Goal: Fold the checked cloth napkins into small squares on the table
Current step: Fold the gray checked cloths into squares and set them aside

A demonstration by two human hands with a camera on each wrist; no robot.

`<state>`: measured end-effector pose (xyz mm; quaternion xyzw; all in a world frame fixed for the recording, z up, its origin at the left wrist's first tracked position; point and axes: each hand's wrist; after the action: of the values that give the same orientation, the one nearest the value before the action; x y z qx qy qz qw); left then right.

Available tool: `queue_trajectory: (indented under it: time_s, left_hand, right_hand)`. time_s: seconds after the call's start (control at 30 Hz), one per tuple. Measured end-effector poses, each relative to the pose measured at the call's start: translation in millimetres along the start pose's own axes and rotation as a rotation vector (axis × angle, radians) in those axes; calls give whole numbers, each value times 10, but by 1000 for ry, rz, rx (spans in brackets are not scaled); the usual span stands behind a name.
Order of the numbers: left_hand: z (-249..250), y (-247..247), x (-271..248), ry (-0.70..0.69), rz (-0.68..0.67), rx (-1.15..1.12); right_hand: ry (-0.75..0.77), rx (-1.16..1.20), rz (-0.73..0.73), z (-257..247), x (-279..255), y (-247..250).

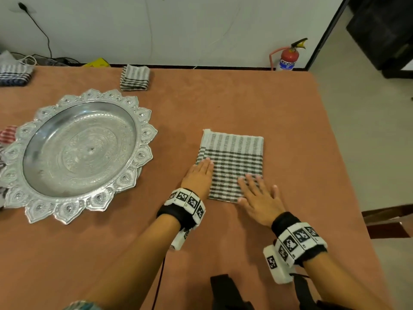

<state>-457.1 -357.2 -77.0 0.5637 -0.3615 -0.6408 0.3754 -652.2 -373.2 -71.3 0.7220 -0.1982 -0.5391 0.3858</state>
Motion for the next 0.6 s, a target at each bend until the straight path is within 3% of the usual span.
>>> queue_trajectory:
  time_s: [0.1,0.17,0.3,0.4,0.5,0.6]
  left_hand:
    - [63,128,124,-18,85,-5]
    - [114,226,297,-62,104,-23]
    - [3,307,542,-25,-35,-57]
    - [-228,322,619,35,-91,-29]
    - [-233,358,670,59,-36,5]
    - [-17,255,668,12,54,12]
  right_hand:
    - [-117,50,88,23,145,242]
    - [-51,27,164,-150,375,426]
    - [42,-5,64,-292,820,566]
    - [-47,48,65,3,939,621]
    - [-235,114,159,174,953,714]
    - [-114,-7,231,-19,849,554]
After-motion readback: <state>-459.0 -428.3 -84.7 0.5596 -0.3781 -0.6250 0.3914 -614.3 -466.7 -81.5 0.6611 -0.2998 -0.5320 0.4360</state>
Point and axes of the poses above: each hand's wrist, its own x-axis towards the middle knuckle, its own y-axis out of the back of the hand, z = x × y, and after that the axes turned 6 degrees about -y, right-handed
